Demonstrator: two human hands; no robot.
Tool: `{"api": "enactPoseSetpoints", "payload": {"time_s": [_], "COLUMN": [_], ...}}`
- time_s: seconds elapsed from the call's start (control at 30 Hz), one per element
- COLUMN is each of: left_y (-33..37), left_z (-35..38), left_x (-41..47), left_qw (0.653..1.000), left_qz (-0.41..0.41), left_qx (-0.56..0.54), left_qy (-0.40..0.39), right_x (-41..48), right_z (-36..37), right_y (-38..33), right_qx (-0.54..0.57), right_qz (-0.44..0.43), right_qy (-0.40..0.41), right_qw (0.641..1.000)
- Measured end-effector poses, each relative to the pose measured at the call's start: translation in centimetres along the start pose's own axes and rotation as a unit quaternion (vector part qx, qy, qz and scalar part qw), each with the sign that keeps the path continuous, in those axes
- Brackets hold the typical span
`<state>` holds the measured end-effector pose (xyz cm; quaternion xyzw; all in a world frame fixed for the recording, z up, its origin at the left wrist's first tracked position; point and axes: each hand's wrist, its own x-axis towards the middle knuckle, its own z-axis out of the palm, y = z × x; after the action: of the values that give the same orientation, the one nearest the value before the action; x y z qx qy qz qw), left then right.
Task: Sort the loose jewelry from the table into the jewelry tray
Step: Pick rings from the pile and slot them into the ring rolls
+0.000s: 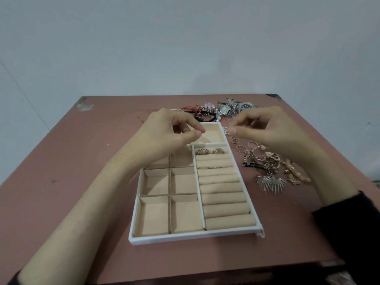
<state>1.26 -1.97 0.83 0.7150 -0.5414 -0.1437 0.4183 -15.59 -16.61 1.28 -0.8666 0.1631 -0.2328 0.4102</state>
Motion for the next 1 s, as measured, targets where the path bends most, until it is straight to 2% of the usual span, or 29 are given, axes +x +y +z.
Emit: {"api": "enactPoseSetpoints", "payload": {"time_s": [0.07, 0.13, 0.23, 0.4, 0.5, 0.57, 0.83, 1.0], "left_y": [0.2, 0.3, 0.5, 1.0, 1.0, 1.0, 1.2, 1.5], "left_z": [0.1, 0.4, 0.8, 1.3, 1.3, 1.3, 1.3, 1.7], "left_x": [-0.1, 0.0, 0.2, 0.2, 0.2, 0.2, 0.1, 0.6], "left_qw": [1.000, 1.000, 1.000, 1.000, 1.000, 1.000, 1.000, 0.999], "left_qz": [0.004, 0.007, 0.009, 0.019, 0.022, 0.022, 0.026, 0.028], "left_qx": [-0.001, 0.001, 0.011, 0.011, 0.013, 0.011, 0.011, 0.024], "left_qy": [0.000, -0.001, 0.002, 0.008, 0.009, 0.008, 0.007, 0.005], "right_x": [0.2, 0.4, 0.5, 0.5, 0.6, 0.6, 0.6, 0.5], "right_z": [-1.1, -2.1, -2.8, -2.0, -1.4, -1.1, -0.8, -0.6], "right_y": [0.4, 1.2, 2.3, 2.7, 2.8, 2.5, 2.3, 2.5], "right_qx": [-0.010, -0.067, -0.157, -0.209, -0.333, -0.366, -0.268, -0.187], "right_qz": [0.022, 0.041, 0.069, 0.093, 0.112, 0.117, 0.139, 0.142], "right_qy": [0.043, 0.056, 0.038, -0.004, -0.029, -0.034, -0.058, -0.038], "right_qw": [0.999, 0.995, 0.984, 0.973, 0.936, 0.923, 0.952, 0.971]}}
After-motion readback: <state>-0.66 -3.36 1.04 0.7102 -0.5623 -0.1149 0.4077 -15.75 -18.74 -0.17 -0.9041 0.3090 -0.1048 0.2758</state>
